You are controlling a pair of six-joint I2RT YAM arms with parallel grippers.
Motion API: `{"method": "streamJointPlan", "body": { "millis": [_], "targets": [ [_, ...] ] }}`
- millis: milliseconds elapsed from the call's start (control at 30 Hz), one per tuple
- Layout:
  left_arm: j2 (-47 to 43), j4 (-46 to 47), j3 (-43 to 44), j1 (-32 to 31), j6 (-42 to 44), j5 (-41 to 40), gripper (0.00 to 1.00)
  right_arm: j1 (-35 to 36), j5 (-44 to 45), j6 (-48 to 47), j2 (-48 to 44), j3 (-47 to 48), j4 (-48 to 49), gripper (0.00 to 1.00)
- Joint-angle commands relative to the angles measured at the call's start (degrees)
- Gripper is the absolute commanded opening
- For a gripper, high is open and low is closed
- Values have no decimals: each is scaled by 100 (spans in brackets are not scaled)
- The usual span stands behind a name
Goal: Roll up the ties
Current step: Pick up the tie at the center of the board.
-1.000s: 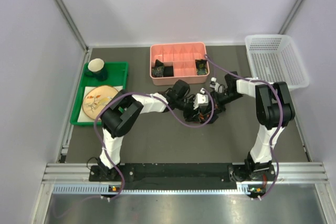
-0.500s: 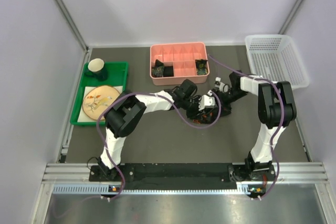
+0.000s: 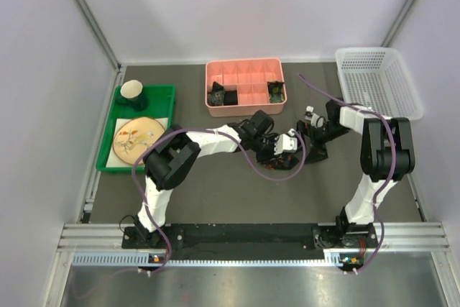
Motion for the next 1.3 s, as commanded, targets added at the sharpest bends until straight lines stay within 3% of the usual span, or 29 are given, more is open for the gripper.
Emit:
{"method": "streamJointPlan", "body": {
  "millis": [0,167,333,467,500,700,767,900,1033,1200,1233,1267],
  "targets": [
    [520,-1134,-222,-34,177,-534,0,149,122,270,197,-192,785,99],
    [556,-1187,-143,-34,185,-534,0,342,-922,490,548,-376,1435,99],
    [538,-1213,-151,-34,203,-526,0,325,-1293,385,514,-587,1761,95],
    [512,-1187,-195,-34,185,-508,0,325,-1557,350,76,-807,1937,83],
    [520,-1187,-195,-34,177,-499,0,334,-1540,350,-4,-851,1946,76],
    [555,-1152,-169,-34,124,-473,0,351,-1259,446,-190,-948,2095,58],
    [538,-1143,-151,-34,115,-464,0,351,-1075,578,-128,-948,2279,57],
    [547,-1152,-143,-34,133,-429,0,395,-828,1017,-136,-1044,2806,64],
    [582,-1161,-116,-34,115,-438,0,509,-950,1430,-145,-1123,3203,61],
    [582,-1134,-116,-34,45,-482,1,554,-1223,1379,-154,-1141,3010,29],
    [582,-1134,-116,-25,27,-508,2,562,-1301,1335,-180,-1106,2923,13],
    [556,-1108,-125,-25,-8,-517,5,562,-1337,1273,-189,-1071,2817,4]
  ]
}}
